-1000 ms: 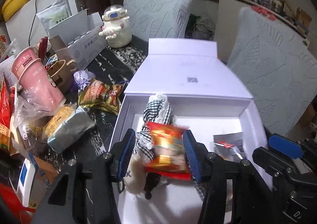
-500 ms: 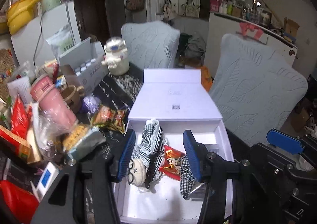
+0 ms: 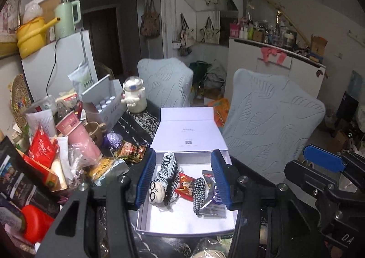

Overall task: Organize soft objects
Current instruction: 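Release the silver-purple bag into the box with the right tool while the left tool releases the red packet, then move both tools back from the box toward the packets on the table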

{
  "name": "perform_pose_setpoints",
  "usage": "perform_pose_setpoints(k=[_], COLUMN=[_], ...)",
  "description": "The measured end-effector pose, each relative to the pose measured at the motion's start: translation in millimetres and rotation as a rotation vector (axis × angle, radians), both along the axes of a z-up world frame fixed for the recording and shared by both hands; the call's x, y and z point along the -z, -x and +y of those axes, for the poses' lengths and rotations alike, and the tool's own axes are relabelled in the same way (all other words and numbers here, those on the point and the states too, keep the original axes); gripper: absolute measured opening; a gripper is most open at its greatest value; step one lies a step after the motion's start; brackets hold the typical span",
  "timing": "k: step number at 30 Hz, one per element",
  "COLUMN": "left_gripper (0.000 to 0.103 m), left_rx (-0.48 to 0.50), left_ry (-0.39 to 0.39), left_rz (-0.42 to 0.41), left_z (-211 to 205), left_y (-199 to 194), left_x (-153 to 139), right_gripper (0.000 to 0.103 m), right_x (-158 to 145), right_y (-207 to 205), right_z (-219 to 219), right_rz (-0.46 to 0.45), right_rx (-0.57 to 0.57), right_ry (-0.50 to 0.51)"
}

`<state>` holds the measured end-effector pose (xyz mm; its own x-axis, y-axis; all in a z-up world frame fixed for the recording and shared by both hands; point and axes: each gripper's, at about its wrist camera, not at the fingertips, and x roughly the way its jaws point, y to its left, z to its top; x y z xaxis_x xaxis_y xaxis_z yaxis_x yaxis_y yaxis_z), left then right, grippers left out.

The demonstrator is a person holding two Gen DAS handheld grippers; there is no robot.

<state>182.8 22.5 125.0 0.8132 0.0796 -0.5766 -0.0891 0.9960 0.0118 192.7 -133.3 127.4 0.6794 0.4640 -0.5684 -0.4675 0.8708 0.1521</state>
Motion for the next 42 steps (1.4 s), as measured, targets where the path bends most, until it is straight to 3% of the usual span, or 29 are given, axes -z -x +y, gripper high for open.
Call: perform_pose_setpoints(k=[9,19,23,25,26,42], left_gripper=[0.05,0.05,0.051,0.071,0.073,0.073], left_rx=[0.028,0.073,0.081,0.087,0.089,0.152], left_ry=[-0.016,0.016,0.015,0.019,0.019,0.009], left_rz=[-0.048,-0.046,-0.046,-0.047,-0.052,0.006], left_z=[-18,-32,-36,-38,-39,-49], left_y=[51,87,99,105,108,145], left_x=[-21,-18,-14,-10,-9,34], right_gripper=[0.051,0.059,0.063,0.063,0.063,0.069], right_x=[-23,-21,-16,-13,-10,39], right_y=[51,91,104,110,113,146], right_z=[-22,-44,-50,-53,-54,-64], right_rz=[-0.058,-0.075,-0.078,-0.079,-0.078,-0.017], right_rx=[0.012,0.05,0.067,0.073,0.077,0.115], right_ry=[-0.012,0.009,0.02,0.026,0.03,0.056])
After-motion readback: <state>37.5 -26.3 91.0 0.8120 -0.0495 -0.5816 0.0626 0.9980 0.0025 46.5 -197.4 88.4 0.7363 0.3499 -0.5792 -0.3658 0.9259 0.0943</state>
